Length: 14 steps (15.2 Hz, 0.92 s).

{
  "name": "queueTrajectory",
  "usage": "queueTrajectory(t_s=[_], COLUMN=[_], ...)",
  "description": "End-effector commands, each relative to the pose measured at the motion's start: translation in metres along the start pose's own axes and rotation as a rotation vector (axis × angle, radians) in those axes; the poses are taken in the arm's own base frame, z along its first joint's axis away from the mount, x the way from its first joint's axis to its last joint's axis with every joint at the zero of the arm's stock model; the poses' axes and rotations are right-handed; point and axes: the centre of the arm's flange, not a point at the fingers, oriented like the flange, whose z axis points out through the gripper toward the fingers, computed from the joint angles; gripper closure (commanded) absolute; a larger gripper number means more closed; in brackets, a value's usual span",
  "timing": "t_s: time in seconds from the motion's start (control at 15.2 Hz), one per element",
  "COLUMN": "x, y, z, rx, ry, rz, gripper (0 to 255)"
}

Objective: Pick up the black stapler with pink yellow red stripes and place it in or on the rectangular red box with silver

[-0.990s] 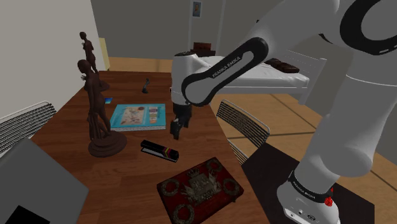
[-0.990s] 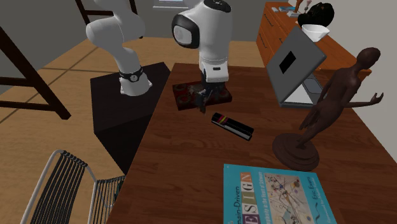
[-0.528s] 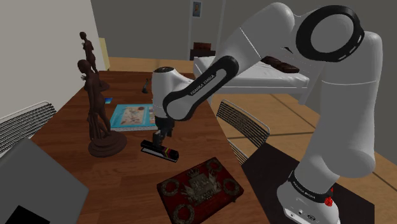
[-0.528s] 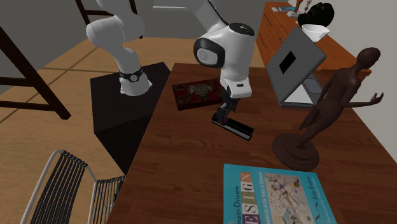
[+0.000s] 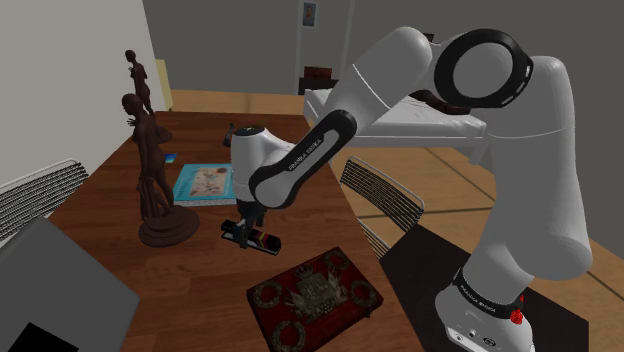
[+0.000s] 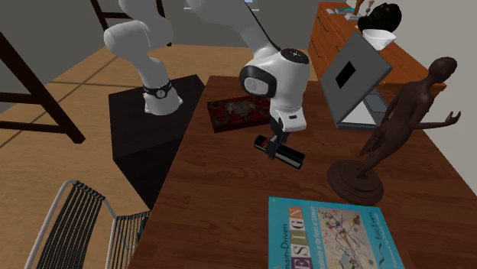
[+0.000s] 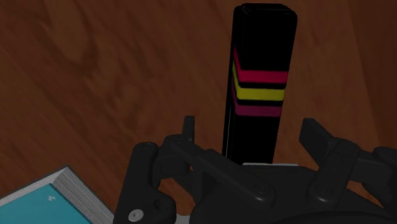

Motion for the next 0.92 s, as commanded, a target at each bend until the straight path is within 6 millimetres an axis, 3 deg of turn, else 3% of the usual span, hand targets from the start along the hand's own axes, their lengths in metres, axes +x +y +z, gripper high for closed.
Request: queueTrajectory(t_s=[0.0,0.53,0.59,0.86], x=[0.0016,0.0015,0.0015,0.0015], y=[-0.0013,-0.0013,-0.0013,-0.0012], z=[0.0091,0.0090,0.0090,0.0090], rx=[0.000,0.000,0.000,0.000], ry=[0.000,0.000,0.000,0.000], rz=[0.000,0.000,0.000,0.000], gripper=[0,0,255,255])
